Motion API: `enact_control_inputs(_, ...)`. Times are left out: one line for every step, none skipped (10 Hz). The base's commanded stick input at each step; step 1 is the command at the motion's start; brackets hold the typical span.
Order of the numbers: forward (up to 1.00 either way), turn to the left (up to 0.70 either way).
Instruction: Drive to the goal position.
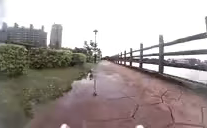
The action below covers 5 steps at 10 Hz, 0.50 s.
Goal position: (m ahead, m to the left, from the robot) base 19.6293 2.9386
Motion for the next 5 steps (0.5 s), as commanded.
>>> enact_control_inputs(0.85, 0.01)
enact_control_inputs(0.85, 0.01)
enact_control_inputs(0.85, 0.01)
enact_control_inputs(0.85, 0.01)
enact_control_inputs(0.85, 0.01)
